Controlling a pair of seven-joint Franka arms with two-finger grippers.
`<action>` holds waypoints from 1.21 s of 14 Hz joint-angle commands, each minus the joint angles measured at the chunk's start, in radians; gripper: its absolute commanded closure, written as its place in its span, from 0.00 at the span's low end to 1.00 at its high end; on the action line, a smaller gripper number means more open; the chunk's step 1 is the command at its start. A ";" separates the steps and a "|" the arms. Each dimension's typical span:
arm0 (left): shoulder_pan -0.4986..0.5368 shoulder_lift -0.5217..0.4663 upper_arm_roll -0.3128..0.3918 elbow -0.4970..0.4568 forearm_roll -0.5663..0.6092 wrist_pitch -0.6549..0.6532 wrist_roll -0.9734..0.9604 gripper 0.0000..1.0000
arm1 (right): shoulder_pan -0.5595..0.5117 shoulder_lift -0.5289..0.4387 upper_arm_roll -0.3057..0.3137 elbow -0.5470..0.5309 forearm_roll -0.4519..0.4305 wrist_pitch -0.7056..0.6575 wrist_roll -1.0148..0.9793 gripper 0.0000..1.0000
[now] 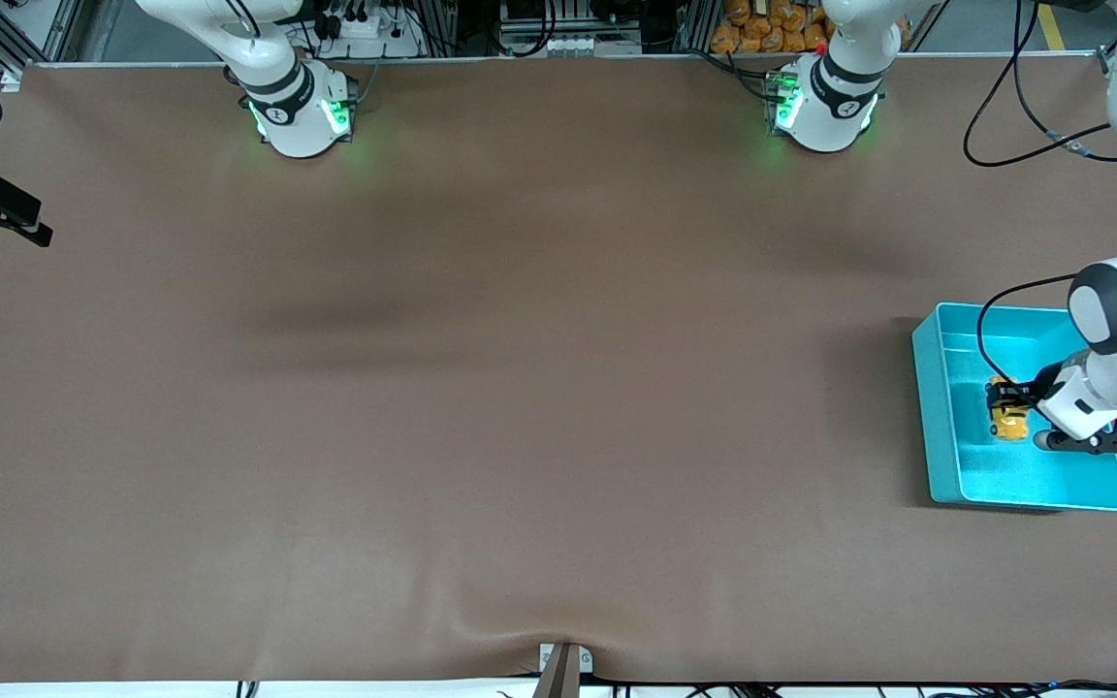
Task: Wind and store yellow beetle car
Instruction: 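Carry the car with the left gripper over the bin and lower it, then open the left gripper to set the car on the bin floor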
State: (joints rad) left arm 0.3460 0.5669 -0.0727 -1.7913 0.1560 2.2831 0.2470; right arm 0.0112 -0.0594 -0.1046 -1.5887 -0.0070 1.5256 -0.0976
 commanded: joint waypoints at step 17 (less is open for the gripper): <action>-0.001 -0.180 -0.042 -0.005 0.037 -0.078 -0.006 0.00 | -0.028 -0.002 0.003 0.012 -0.005 -0.004 -0.019 0.00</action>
State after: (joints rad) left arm 0.3485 0.4686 -0.1067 -1.7794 0.1866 2.2580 0.2478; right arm -0.0077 -0.0593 -0.1075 -1.5829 -0.0070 1.5259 -0.1033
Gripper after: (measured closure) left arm 0.000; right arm 0.000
